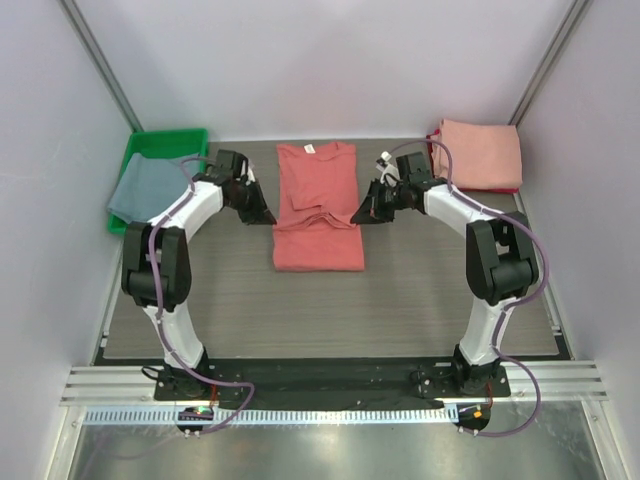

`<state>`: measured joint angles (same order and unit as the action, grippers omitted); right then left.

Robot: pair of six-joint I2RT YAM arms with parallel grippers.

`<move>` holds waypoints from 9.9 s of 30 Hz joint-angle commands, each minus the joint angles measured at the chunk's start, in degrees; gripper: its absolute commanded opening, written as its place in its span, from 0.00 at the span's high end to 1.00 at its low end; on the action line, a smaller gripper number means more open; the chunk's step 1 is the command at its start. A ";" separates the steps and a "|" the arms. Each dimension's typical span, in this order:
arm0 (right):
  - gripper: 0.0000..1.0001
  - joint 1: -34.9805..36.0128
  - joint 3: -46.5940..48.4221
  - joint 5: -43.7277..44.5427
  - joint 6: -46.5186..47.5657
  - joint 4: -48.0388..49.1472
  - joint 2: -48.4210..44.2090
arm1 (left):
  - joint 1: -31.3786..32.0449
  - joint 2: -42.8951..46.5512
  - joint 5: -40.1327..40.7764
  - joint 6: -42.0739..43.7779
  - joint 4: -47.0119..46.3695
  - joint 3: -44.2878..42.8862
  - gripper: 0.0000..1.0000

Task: Fold and stack the t-shirts
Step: Fold the tshirt, then neatly place the folded tshirt to the corner

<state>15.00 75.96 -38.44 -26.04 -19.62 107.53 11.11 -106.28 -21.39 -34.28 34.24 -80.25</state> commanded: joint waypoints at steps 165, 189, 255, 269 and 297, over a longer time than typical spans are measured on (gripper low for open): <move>0.21 -8.94 24.85 -8.41 8.12 3.87 23.69 | -8.66 -17.73 -37.85 -7.49 -29.70 -11.42 0.72; 0.22 -8.15 23.97 -14.65 -3.75 11.44 38.11 | -3.29 -28.98 -34.34 -0.17 -19.56 -13.35 0.75; 0.99 -15.87 63.34 21.03 40.63 -29.08 24.05 | -2.68 -20.46 -35.39 2.73 -20.88 -16.96 0.66; 0.99 -20.01 72.22 24.99 45.64 -31.01 20.62 | 0.22 -20.37 -35.13 2.47 -21.41 -17.22 0.66; 0.99 -30.91 75.30 27.62 45.29 -25.65 27.21 | 4.18 -20.55 -34.51 2.38 -21.15 -16.96 0.65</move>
<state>-15.57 148.31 -12.56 19.57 -50.70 133.25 14.92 -130.54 -55.24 -32.56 13.58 -97.51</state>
